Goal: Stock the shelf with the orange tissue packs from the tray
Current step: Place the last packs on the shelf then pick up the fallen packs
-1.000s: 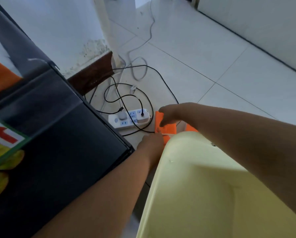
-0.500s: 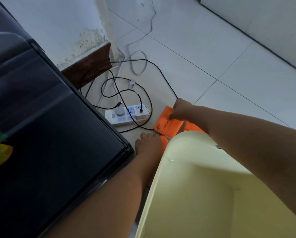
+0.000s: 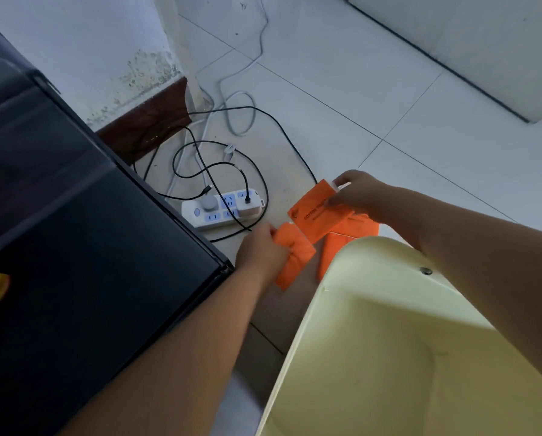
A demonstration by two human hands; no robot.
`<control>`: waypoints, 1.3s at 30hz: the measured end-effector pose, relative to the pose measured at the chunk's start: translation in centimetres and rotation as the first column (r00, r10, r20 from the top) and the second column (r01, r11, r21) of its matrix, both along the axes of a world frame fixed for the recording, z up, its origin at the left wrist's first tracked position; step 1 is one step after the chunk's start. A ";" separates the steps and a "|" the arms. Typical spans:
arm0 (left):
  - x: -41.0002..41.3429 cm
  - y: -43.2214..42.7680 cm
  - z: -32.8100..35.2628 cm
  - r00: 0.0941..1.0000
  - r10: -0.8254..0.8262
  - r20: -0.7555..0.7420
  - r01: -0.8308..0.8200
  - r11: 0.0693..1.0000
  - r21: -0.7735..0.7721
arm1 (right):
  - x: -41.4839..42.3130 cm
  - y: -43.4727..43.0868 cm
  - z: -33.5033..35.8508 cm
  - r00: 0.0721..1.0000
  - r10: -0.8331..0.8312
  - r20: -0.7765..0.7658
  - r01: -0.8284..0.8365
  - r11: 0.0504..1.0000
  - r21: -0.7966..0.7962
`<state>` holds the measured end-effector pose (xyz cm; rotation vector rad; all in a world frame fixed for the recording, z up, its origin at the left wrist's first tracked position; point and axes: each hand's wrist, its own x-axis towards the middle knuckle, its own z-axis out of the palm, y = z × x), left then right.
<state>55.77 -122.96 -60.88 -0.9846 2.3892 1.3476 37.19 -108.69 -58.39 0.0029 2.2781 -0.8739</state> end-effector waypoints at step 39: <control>13.2 0.0 36.1 0.839 -0.031 -0.543 0.044 0.999 0.011 | 19.4 8.6 32.5 0.914 -0.342 -0.220 0.046 0.624 -0.780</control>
